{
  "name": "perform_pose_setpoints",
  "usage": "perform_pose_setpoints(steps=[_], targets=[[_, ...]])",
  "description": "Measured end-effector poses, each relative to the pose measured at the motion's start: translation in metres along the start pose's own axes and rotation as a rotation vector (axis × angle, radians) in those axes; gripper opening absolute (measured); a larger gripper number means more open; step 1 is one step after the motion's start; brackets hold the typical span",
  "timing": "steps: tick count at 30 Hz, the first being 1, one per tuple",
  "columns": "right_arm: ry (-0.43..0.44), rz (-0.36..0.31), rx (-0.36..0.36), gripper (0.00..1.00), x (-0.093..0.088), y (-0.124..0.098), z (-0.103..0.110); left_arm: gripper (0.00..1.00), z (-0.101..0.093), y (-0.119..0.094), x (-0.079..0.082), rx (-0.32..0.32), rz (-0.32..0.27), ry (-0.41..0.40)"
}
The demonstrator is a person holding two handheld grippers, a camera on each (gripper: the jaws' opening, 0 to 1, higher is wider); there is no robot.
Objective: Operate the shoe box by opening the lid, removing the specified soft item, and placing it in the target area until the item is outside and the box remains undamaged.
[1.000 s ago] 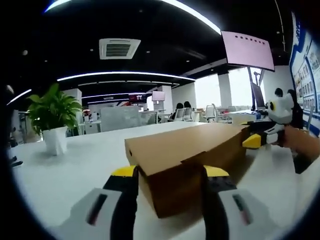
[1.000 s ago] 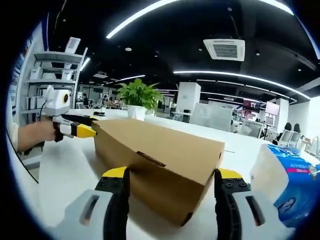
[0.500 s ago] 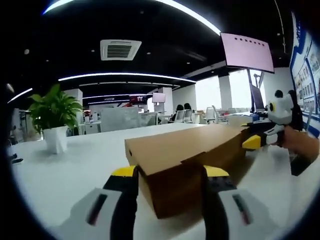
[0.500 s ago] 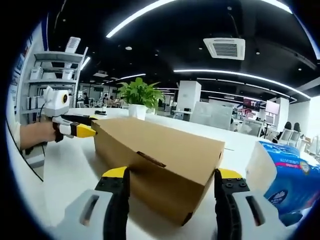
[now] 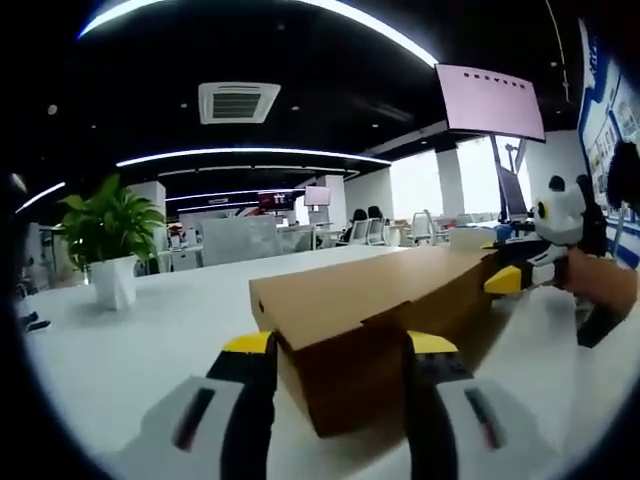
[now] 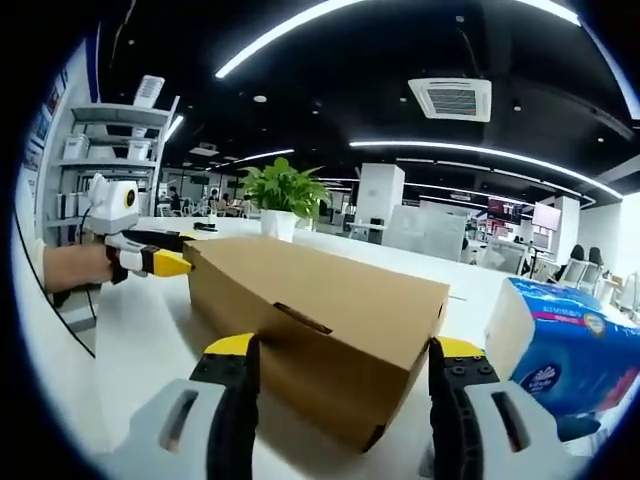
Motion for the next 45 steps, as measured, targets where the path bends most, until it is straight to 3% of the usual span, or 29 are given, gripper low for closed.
perform_pose_setpoints(steps=[9, 28, 45], targets=[[0.010, -0.009, 0.014, 0.69, -0.001, -0.012, -0.001, 0.49, -0.013, -0.008, 0.000, -0.007, 0.008, 0.024], [0.025, -0.024, 0.002, 0.67, -0.002, -0.034, 0.000, 0.49, -0.022, -0.008, 0.001, -0.038, 0.002, 0.011], [0.025, -0.061, 0.007, 0.67, -0.005, -0.041, -0.003, 0.49, -0.033, -0.011, 0.001, -0.033, -0.009, 0.018]])
Point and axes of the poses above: the point that each gripper's makers call its tool centre point, and the gripper's own axes: y roughly forward along the fingers, z roughly to its left, x roughly out of its top, the point moved 5 cm from there along -y, roughly backward along the fingers, and after that the axes turned 14 degrees about -x, right-handed, at the moved point
